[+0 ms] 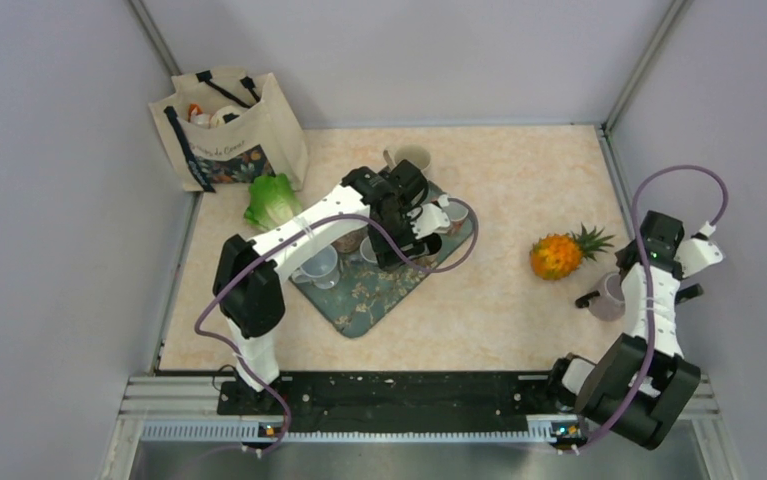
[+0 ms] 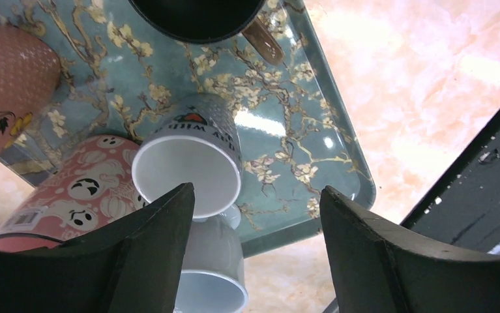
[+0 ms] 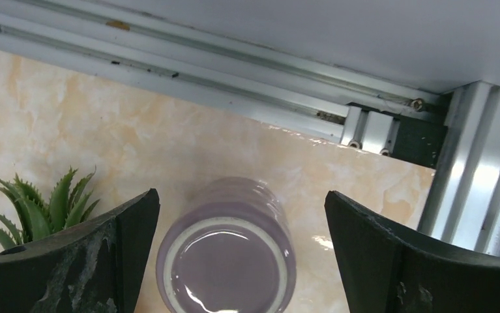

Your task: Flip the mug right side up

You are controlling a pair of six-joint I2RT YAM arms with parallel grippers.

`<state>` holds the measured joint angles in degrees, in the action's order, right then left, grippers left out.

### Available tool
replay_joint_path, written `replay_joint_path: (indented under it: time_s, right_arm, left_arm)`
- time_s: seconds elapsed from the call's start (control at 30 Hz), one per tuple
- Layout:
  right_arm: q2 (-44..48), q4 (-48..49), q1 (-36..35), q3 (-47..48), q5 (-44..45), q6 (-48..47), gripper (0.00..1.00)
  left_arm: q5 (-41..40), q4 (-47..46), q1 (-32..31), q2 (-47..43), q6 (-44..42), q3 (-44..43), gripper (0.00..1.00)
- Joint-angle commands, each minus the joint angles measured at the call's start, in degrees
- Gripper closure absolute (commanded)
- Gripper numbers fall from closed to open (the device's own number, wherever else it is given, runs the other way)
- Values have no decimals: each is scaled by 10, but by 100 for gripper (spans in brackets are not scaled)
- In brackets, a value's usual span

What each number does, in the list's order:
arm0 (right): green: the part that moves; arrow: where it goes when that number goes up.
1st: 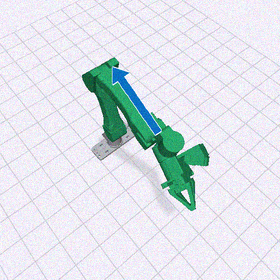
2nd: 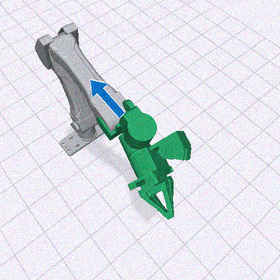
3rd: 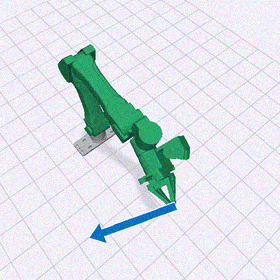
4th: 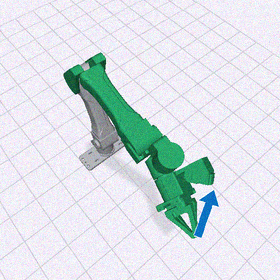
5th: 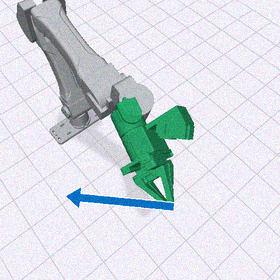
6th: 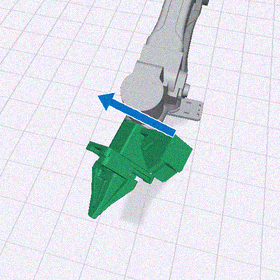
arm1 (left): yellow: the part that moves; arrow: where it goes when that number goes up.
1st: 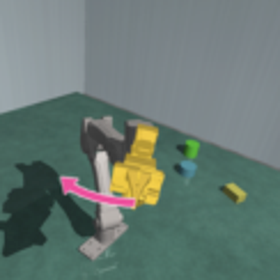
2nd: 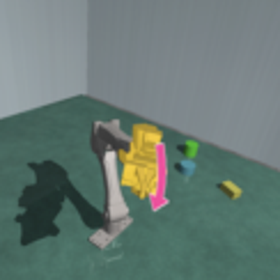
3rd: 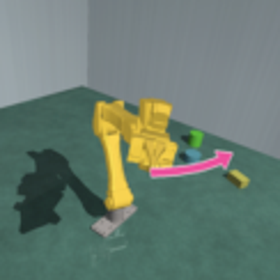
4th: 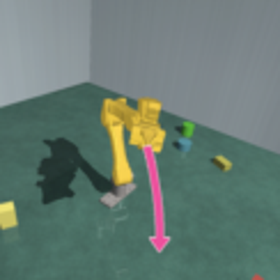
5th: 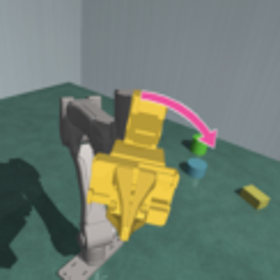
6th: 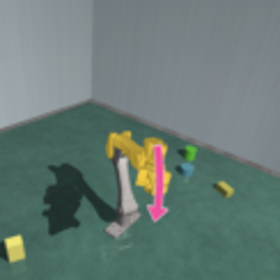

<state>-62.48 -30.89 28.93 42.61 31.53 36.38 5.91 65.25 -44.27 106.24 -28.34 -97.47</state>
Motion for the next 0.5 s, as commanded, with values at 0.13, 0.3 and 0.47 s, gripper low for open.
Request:
replay_joint_path:
  time_s: [0.13,0.3,0.47]
  right_arm:
    - [-36,42,12,-22,-101,-4,17]
    - [-1,38,11,-51,-162,-32,36]
    - [40,1,6,-67,-205,-58,48]
  left_arm:
    - [31,28,42,-61,16,-19,24]
    - [32,21,58,-89,14,-5,24]
    - [34,24,78,-112,13,-5,24]
